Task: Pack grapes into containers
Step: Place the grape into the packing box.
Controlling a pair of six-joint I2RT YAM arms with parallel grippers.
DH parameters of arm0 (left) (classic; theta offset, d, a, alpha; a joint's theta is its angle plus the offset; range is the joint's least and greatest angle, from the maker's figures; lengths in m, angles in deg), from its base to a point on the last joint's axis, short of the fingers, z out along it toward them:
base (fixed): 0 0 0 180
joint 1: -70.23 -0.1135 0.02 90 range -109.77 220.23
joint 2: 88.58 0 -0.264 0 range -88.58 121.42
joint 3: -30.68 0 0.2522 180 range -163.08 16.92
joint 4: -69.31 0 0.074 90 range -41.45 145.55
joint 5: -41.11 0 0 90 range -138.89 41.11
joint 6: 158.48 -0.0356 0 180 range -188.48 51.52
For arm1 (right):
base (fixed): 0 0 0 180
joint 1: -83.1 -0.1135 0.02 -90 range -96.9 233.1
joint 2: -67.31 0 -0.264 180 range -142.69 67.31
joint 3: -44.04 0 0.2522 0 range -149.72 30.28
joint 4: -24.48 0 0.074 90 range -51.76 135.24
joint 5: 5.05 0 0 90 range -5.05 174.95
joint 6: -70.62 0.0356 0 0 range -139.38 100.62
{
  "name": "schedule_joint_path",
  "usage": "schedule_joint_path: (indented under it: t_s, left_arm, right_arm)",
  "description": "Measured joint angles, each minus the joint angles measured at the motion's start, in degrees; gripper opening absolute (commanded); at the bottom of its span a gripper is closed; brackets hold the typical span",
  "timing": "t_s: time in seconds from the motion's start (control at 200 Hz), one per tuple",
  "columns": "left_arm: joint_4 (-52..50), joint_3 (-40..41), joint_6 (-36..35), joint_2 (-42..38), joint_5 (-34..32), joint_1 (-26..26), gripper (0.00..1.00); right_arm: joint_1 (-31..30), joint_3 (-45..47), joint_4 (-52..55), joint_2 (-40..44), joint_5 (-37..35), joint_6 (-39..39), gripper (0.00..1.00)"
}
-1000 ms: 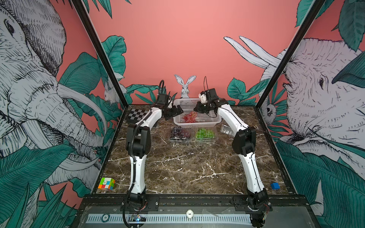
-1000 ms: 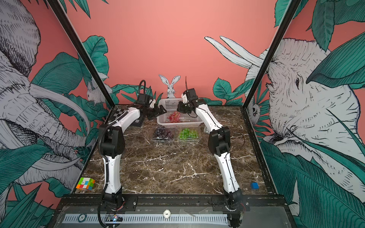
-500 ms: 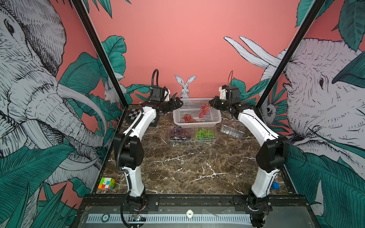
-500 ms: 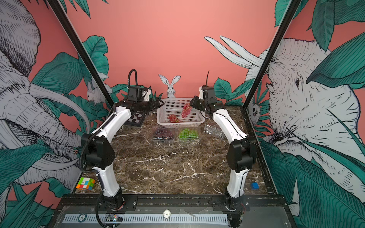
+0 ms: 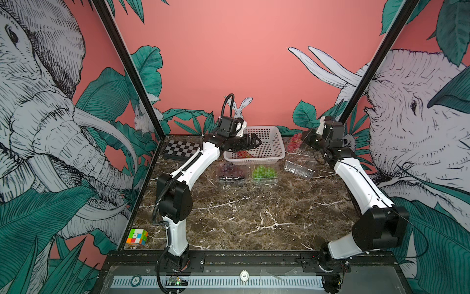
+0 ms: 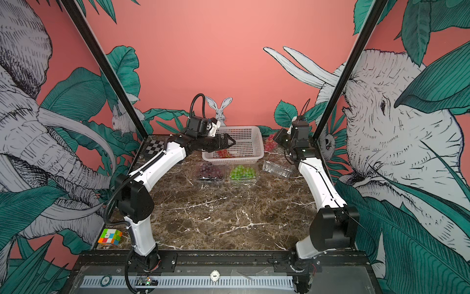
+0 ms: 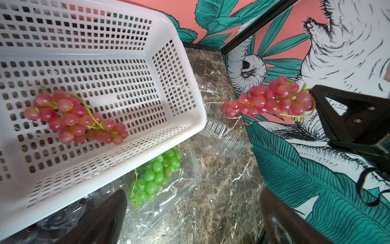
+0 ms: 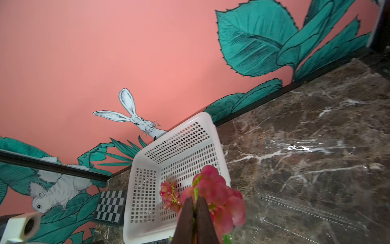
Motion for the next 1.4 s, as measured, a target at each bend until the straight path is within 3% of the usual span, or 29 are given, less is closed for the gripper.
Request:
schedule_joint_path:
  t_s: [0.895, 1.4]
  left_arm:
    - [0.39, 0.0, 1.68, 4.35, 0.37, 5.68, 0.99]
    - [0.39, 0.0, 1.75, 5.42, 0.39, 6.38, 0.99]
  right_arm:
    - [3.63, 31.54, -3.78, 6.1, 0.76, -0.85, 0.0]
    - [5.57, 33.81, -5.95, -1.33, -1.92, -4.0, 0.0]
